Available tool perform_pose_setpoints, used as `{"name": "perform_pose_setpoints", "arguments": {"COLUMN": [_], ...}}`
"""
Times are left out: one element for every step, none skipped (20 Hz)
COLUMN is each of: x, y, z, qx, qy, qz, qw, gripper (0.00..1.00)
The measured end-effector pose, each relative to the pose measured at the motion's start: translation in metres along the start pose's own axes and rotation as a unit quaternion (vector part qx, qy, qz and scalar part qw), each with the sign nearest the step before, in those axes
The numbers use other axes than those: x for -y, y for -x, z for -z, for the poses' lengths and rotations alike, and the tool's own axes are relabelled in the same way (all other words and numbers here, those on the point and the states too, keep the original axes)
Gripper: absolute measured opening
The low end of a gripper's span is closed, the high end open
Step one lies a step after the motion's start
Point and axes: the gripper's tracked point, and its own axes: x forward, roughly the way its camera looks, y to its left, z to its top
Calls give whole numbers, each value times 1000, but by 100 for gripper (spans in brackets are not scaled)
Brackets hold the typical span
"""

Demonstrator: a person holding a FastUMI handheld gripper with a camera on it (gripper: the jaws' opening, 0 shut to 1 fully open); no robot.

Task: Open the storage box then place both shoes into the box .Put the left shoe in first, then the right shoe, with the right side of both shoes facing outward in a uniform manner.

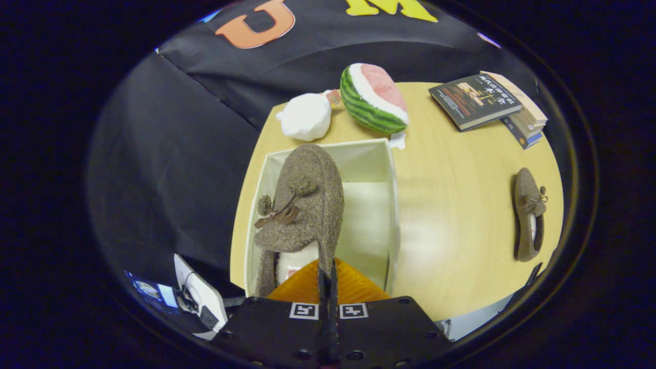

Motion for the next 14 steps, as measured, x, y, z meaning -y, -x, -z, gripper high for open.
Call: {"name": "perform_pose_setpoints", "arguments": {"x": [-4, -7, -10, -12, -15, -17, -17, -14, -13, -12, -8, -5, -1, -1], "y": [-12, -25, -37, -48, -58, -70, -79, -89, -96, -105, -112, -117, -122, -124], "z": [0, 0, 0, 0, 1, 1, 3, 4, 3, 5, 6, 9, 10, 12], "qx": [-4, -8, -14, -20, -28, -38, -48, -59, -65, -76, -80, -86, -90, -92], "qy": [0, -2, -4, -10, -21, -30, -33, -32, -27, -17, -11, -10, -12, -15], "qz": [12, 24, 34, 44, 53, 63, 72, 91, 105, 117, 127, 138, 146, 149], "qw": [1000, 1000, 999, 999, 998, 997, 996, 994, 992, 990, 989, 987, 985, 984], "gripper": [0, 0, 0, 0, 0, 0, 0, 0, 1, 0, 0, 0, 0, 1]}}
